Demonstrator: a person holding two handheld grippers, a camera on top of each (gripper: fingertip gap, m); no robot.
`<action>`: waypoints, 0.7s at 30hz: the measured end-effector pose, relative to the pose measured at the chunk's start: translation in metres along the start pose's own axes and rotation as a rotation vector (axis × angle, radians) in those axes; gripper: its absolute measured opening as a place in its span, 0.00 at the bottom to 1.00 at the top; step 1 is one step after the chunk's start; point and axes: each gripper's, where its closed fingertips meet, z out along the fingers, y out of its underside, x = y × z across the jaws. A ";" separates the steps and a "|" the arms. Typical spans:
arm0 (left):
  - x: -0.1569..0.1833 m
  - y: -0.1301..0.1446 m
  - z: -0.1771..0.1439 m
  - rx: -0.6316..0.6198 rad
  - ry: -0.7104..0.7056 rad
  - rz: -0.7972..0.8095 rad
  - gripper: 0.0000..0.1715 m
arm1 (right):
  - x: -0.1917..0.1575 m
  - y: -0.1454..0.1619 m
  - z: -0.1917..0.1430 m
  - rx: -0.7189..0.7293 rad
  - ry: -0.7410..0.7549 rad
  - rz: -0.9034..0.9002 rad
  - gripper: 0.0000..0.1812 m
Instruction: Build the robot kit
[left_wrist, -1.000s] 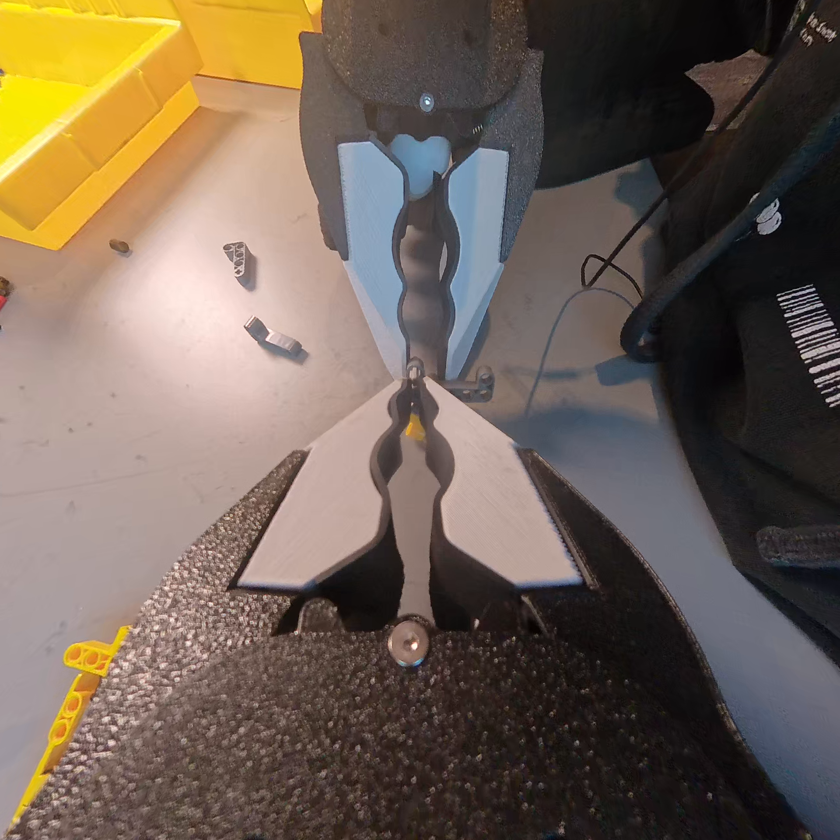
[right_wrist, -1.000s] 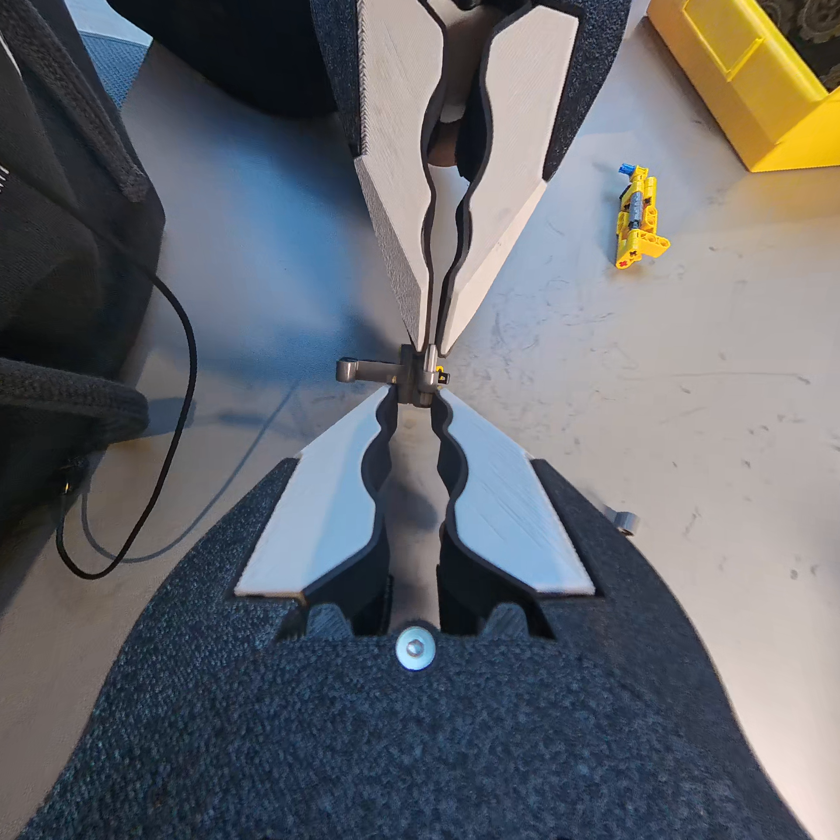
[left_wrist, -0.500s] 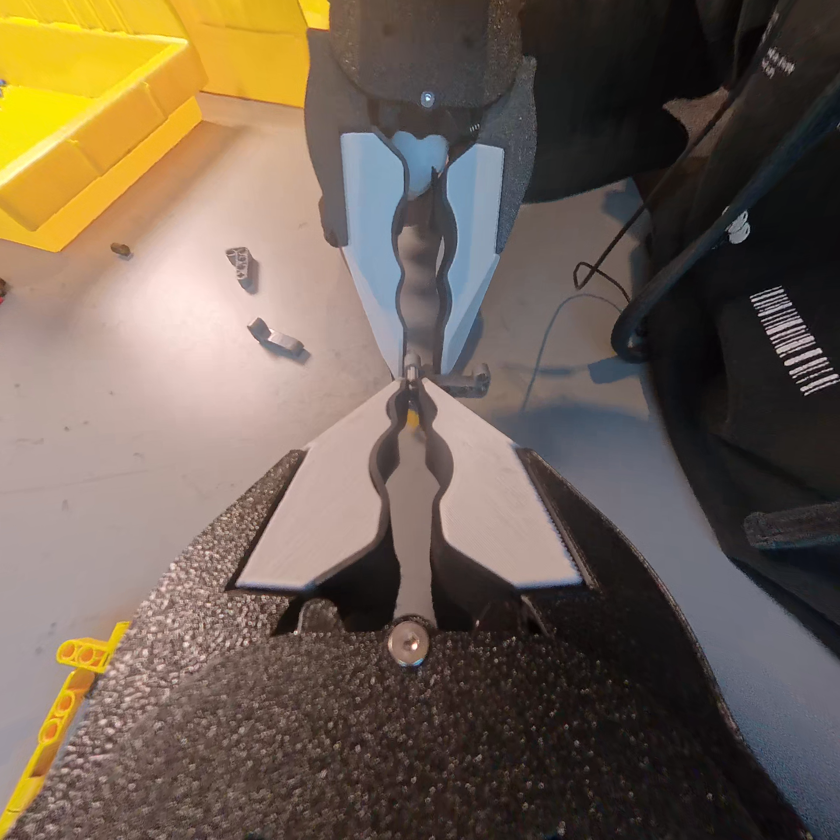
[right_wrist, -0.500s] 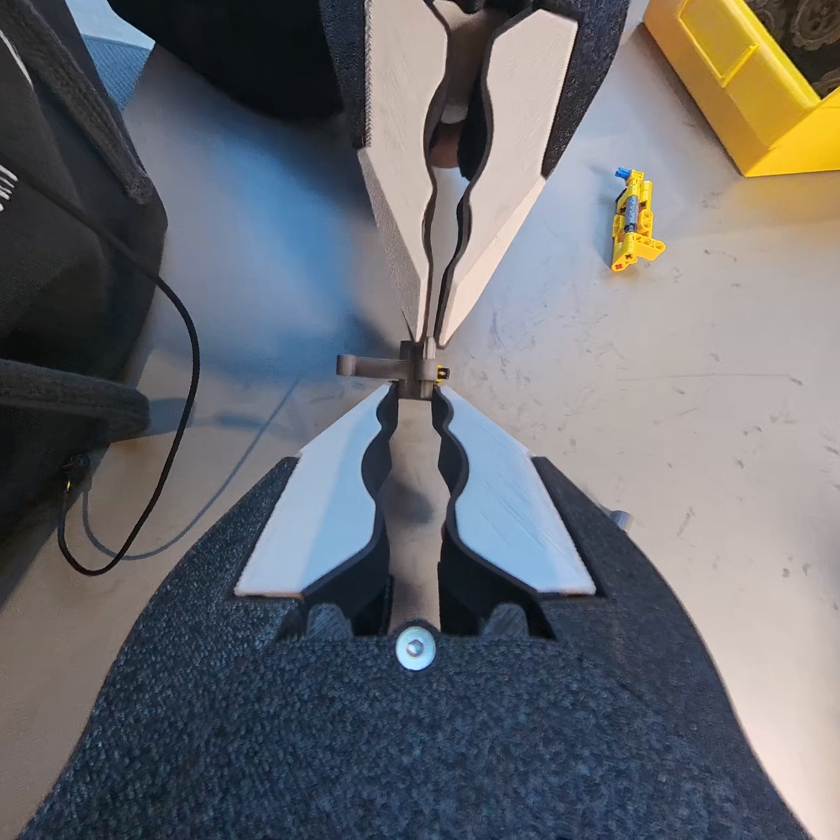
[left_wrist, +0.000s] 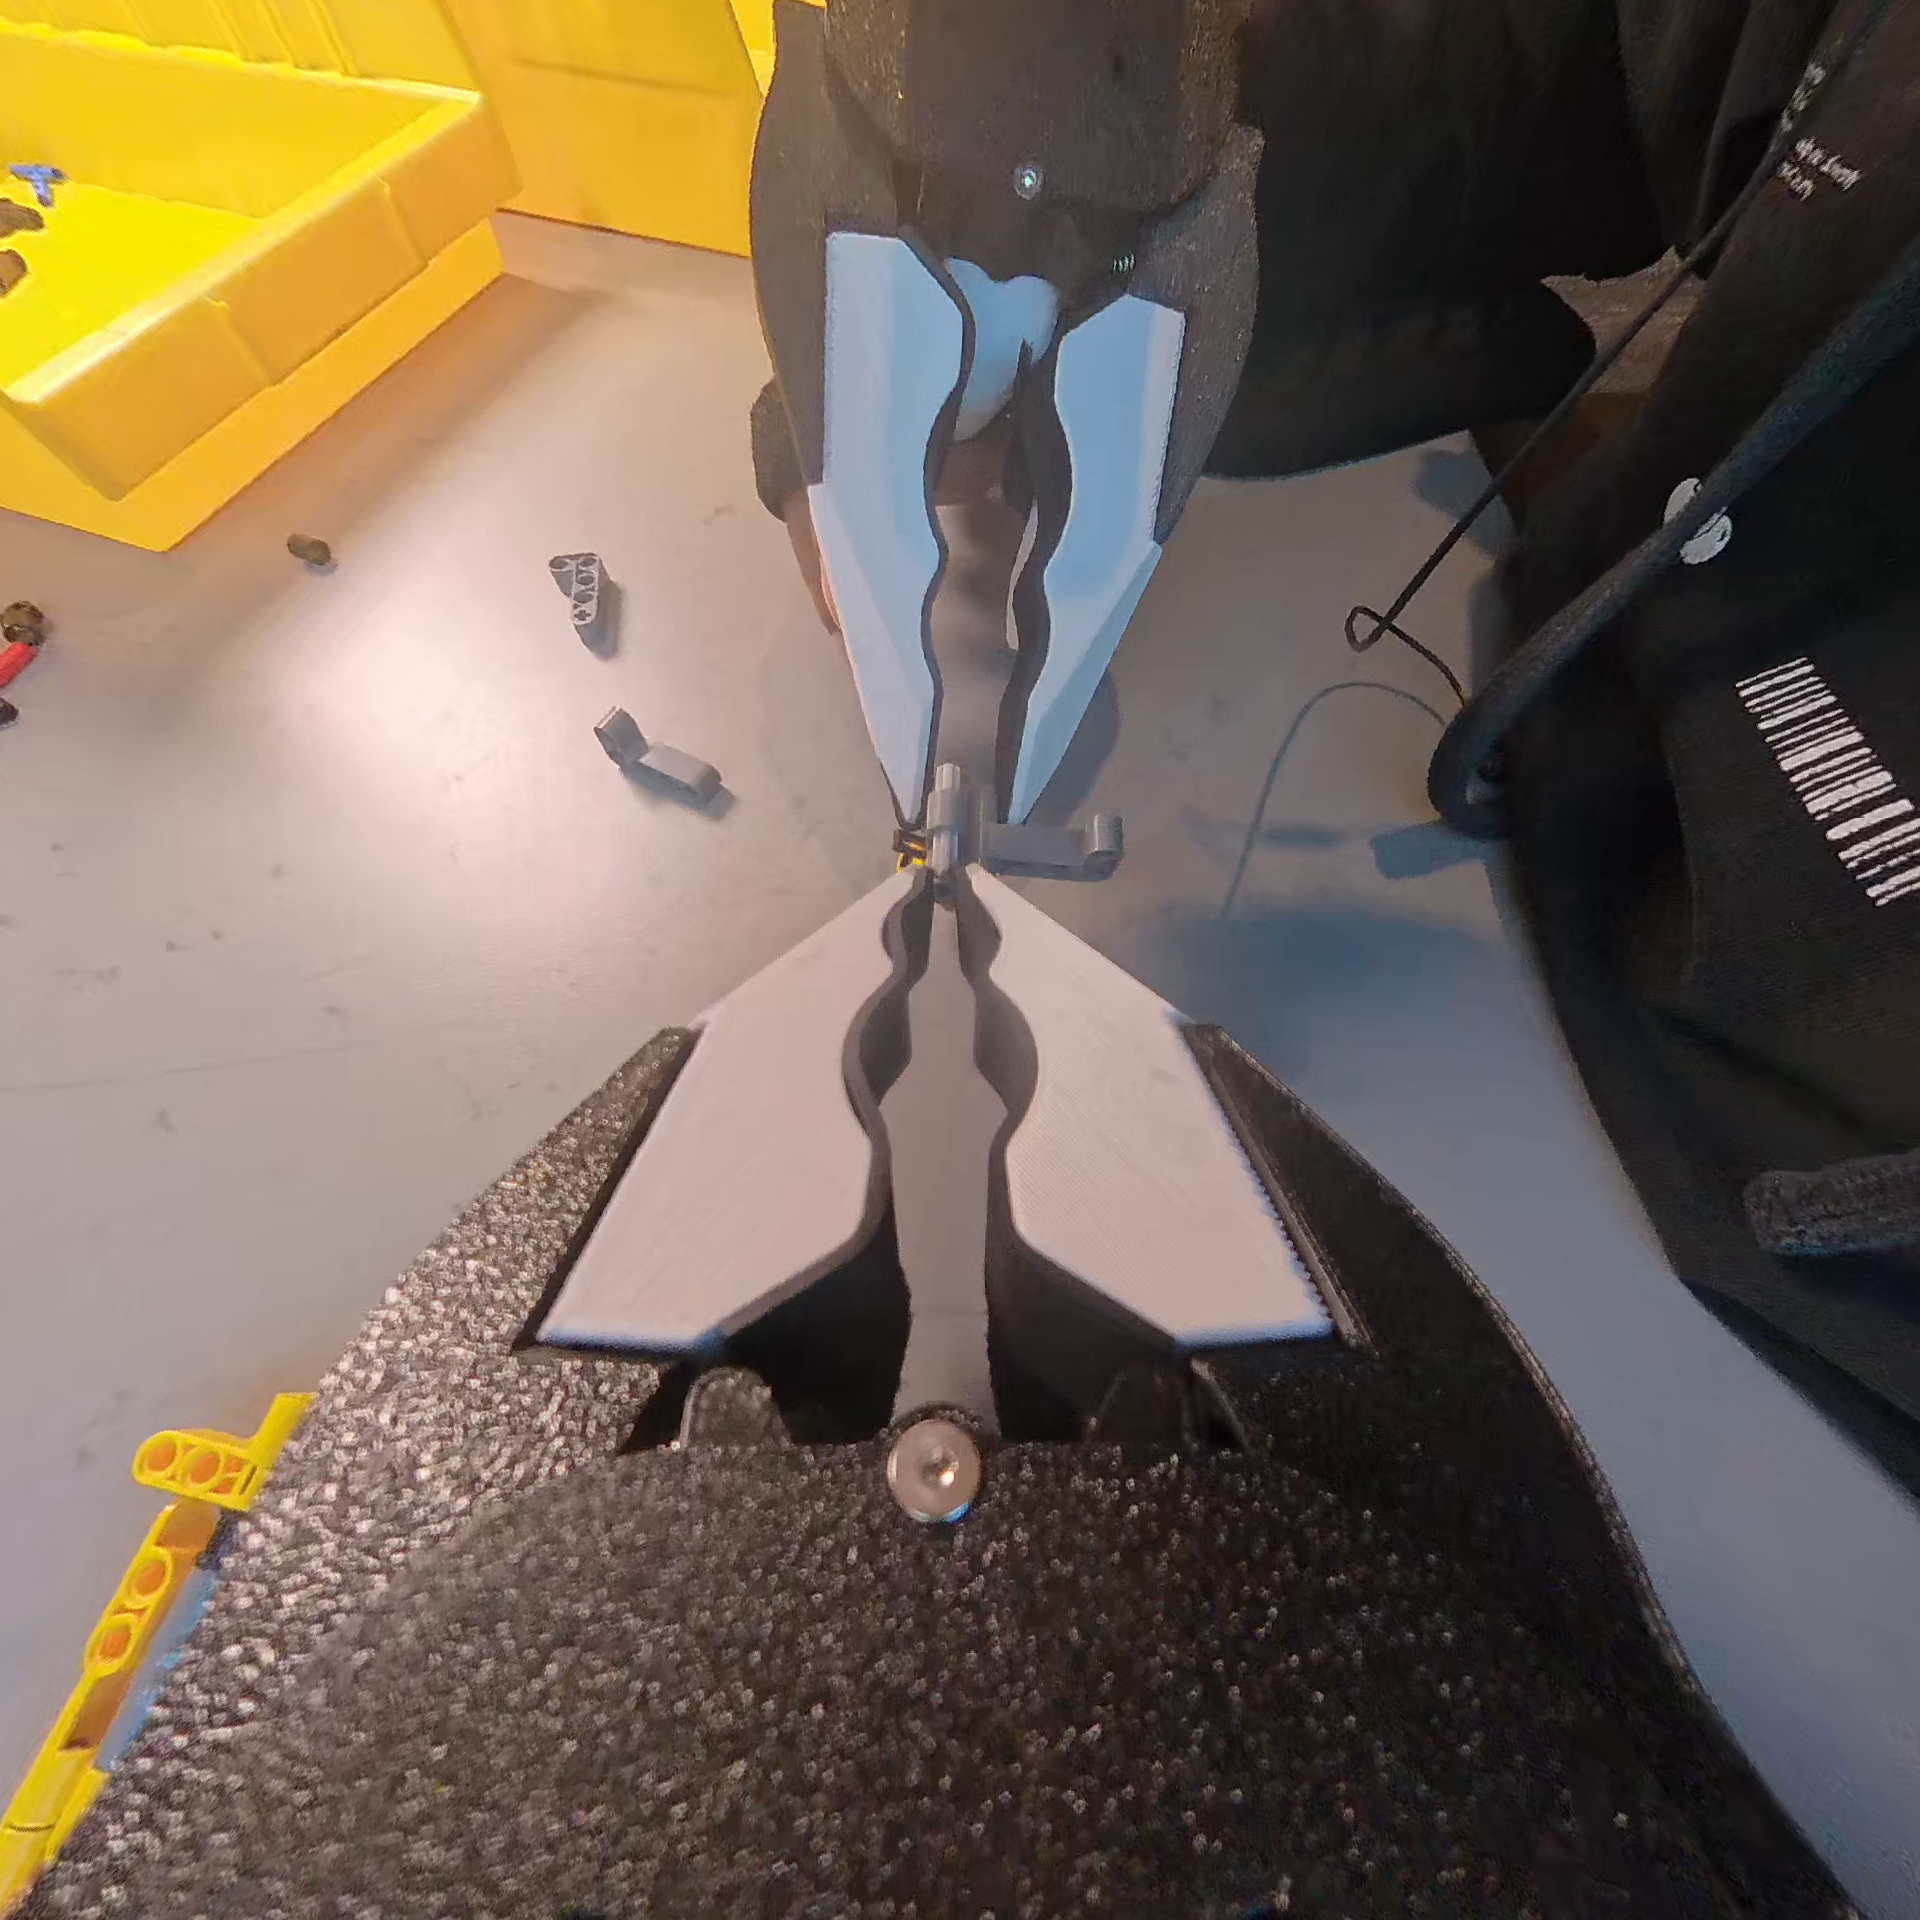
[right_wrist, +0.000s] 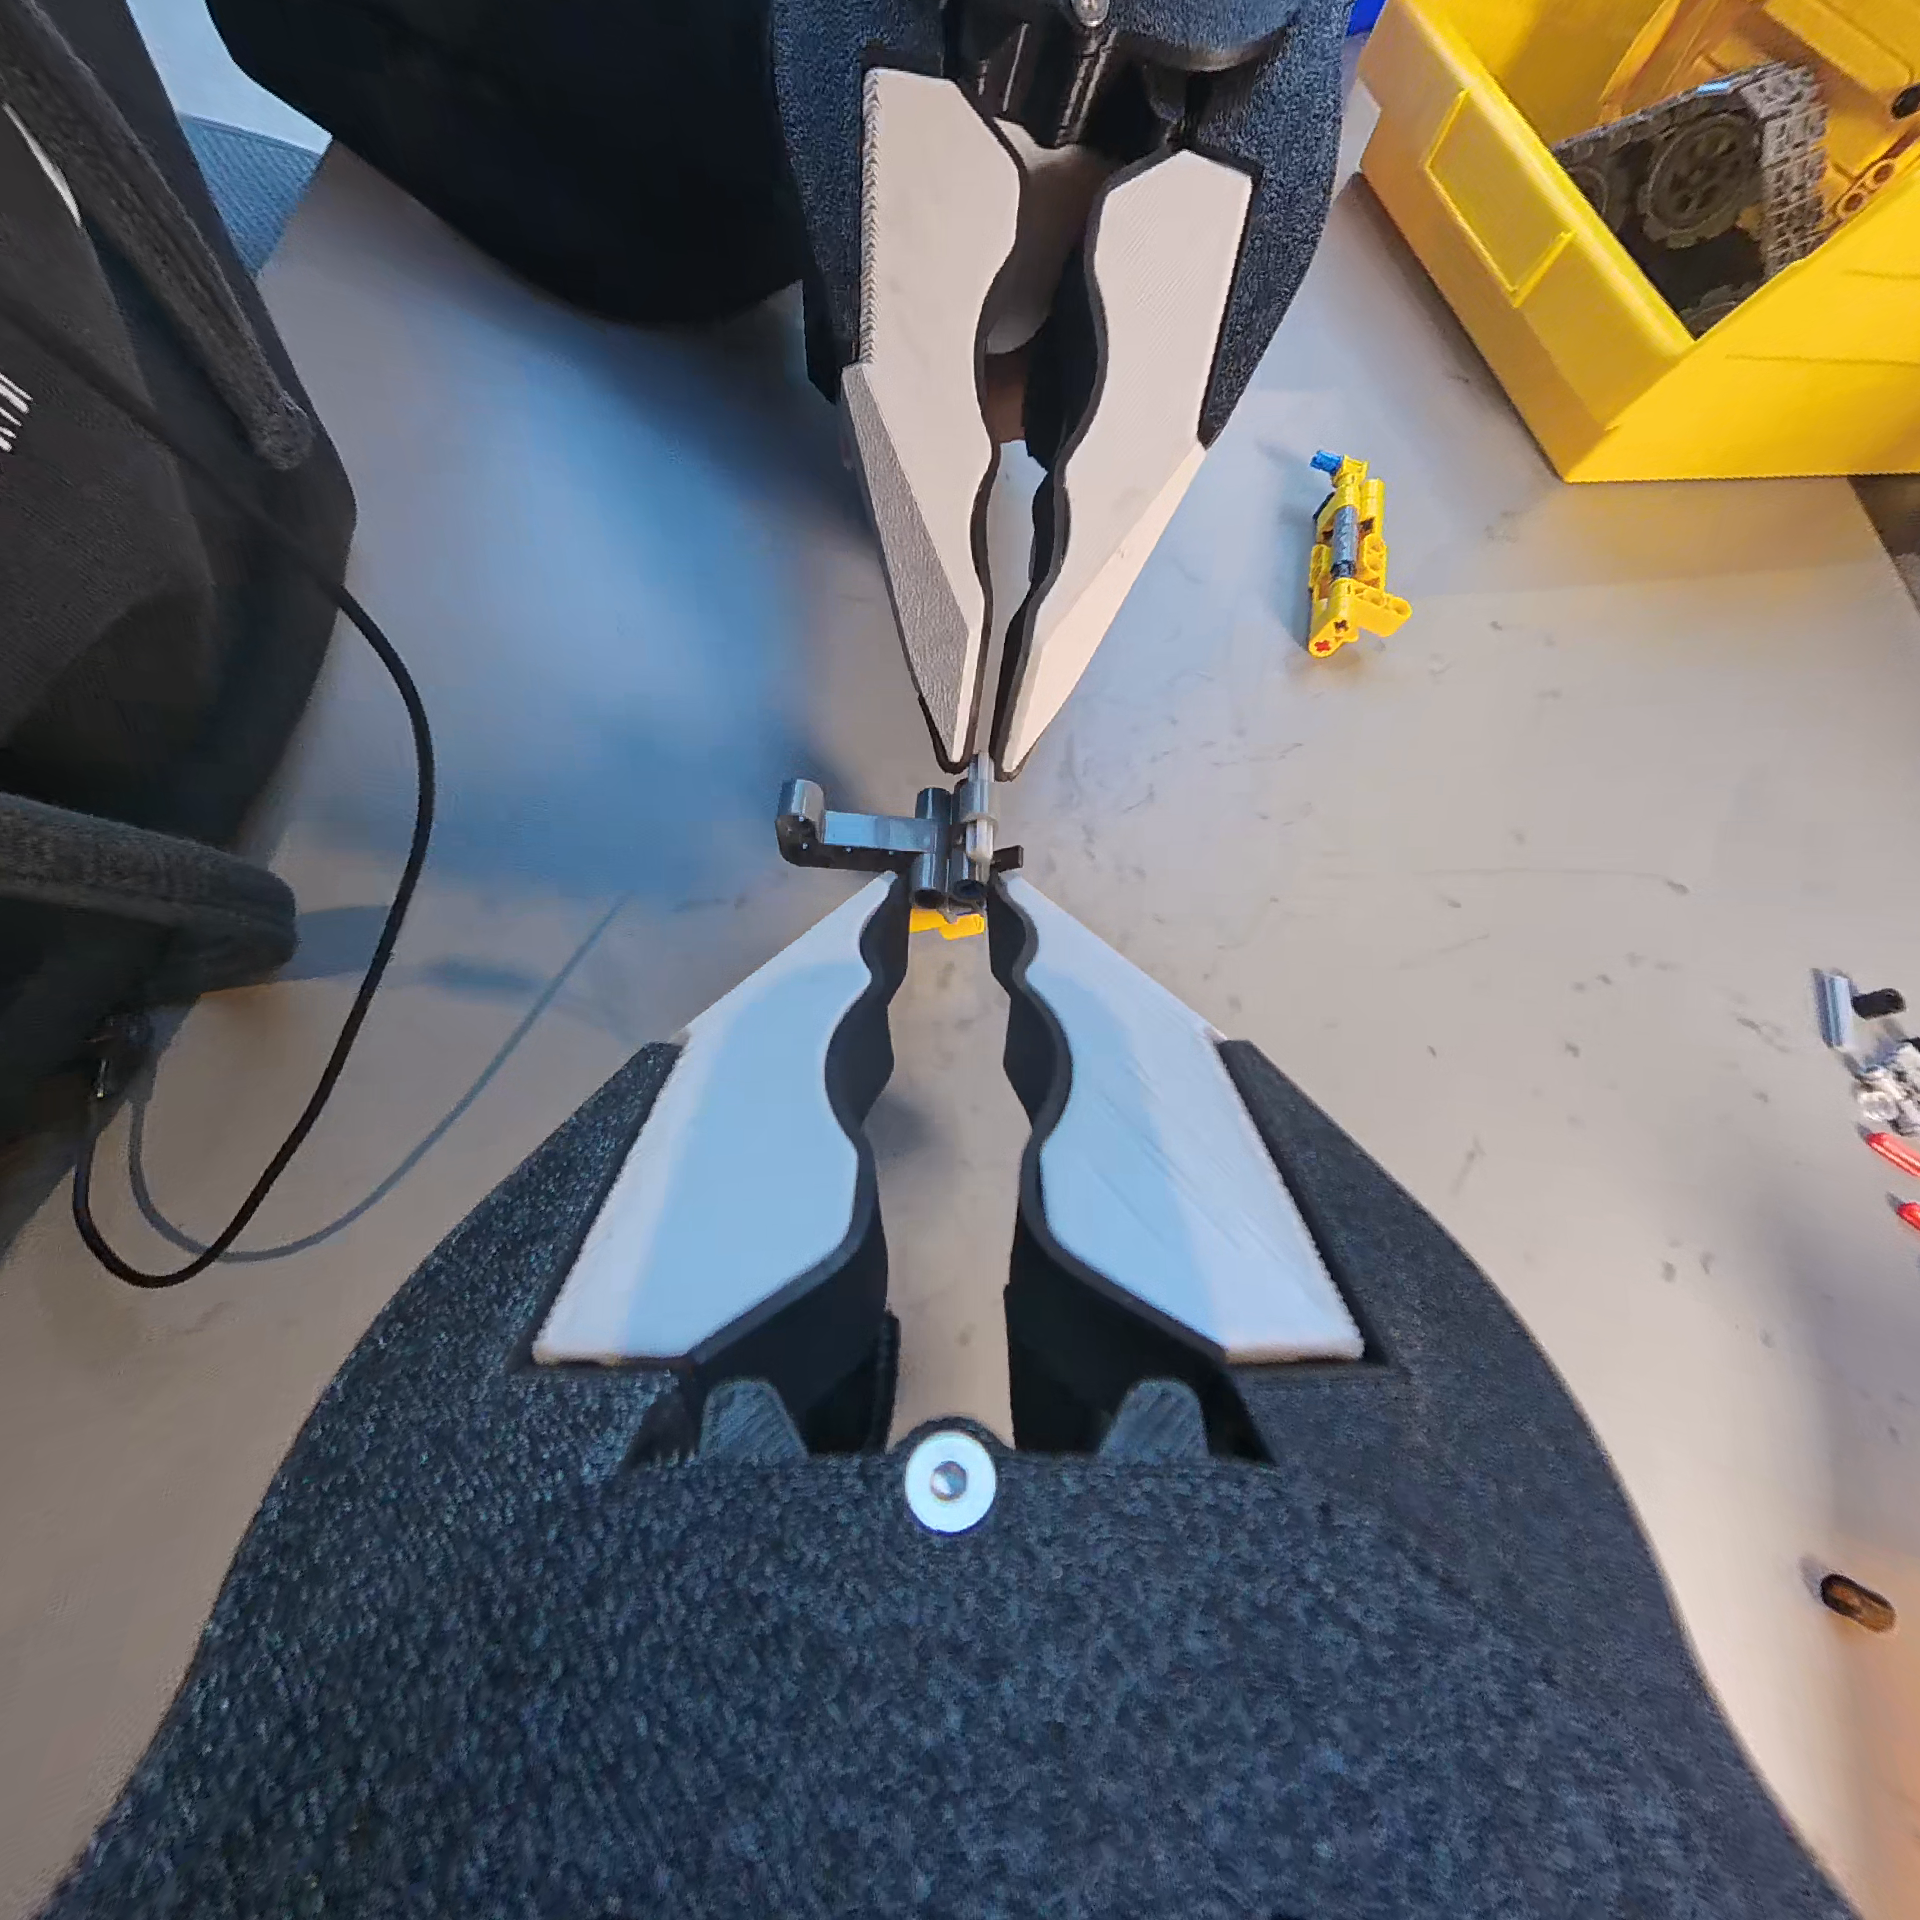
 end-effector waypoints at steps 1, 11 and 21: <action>0.000 0.000 0.000 -0.002 -0.003 -0.002 0.02 | 0.001 0.001 0.000 0.002 0.002 0.000 0.08; 0.000 0.004 0.002 -0.031 -0.006 -0.010 0.01 | 0.004 -0.010 -0.012 0.140 -0.081 0.163 0.15; -0.002 0.002 0.004 -0.029 -0.030 -0.005 0.01 | 0.005 -0.005 -0.001 0.086 -0.039 0.122 0.03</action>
